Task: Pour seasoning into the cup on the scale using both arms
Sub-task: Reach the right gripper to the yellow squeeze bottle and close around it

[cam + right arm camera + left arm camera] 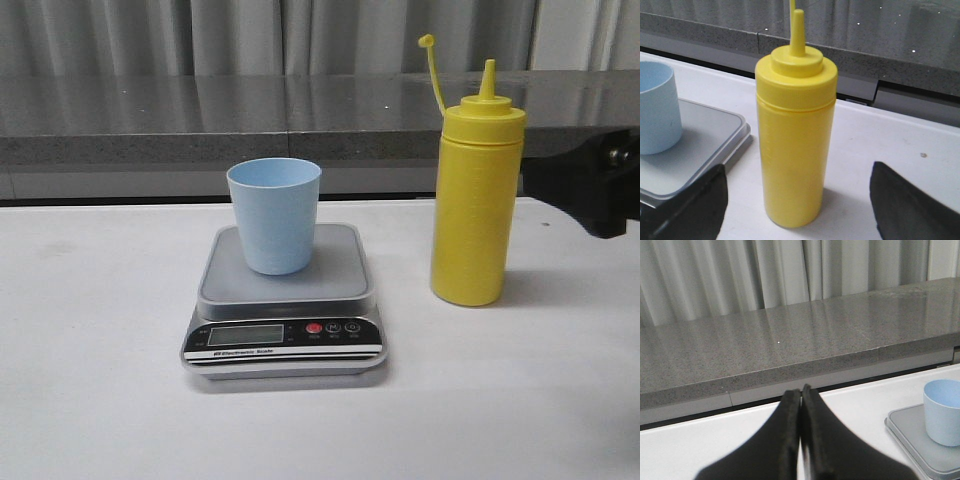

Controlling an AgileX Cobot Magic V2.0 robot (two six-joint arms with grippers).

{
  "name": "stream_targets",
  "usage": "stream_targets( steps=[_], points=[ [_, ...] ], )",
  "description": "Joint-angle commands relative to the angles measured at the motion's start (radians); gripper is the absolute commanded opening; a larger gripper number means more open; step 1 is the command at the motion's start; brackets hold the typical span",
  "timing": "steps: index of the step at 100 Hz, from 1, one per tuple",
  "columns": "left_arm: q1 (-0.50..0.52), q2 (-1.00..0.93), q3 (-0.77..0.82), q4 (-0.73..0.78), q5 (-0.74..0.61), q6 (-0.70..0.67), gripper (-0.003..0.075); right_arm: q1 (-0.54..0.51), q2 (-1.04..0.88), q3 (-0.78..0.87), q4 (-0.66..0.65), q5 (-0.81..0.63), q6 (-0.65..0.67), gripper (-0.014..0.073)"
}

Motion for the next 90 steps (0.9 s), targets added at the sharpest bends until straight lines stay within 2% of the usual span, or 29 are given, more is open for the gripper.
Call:
stream_targets(
  steps=[1,26,44,90],
  points=[
    [0.002,0.005,-0.025,0.001,-0.082,-0.006,-0.0018,0.001,0.046,-0.019,-0.004,-0.179,0.0,0.0584],
    [0.002,0.005,-0.025,0.001,-0.082,-0.006,-0.0018,0.001,0.225,-0.019,-0.008,-0.379,0.0,0.0584],
    [0.002,0.005,-0.025,0.001,-0.082,-0.006,-0.0018,0.001,0.298,-0.05,-0.016,-0.378,0.0,0.0584],
    [0.002,0.005,-0.025,0.001,-0.082,-0.006,-0.0018,0.001,0.343,-0.146,-0.049,-0.363,0.0,0.0584]
  ],
)
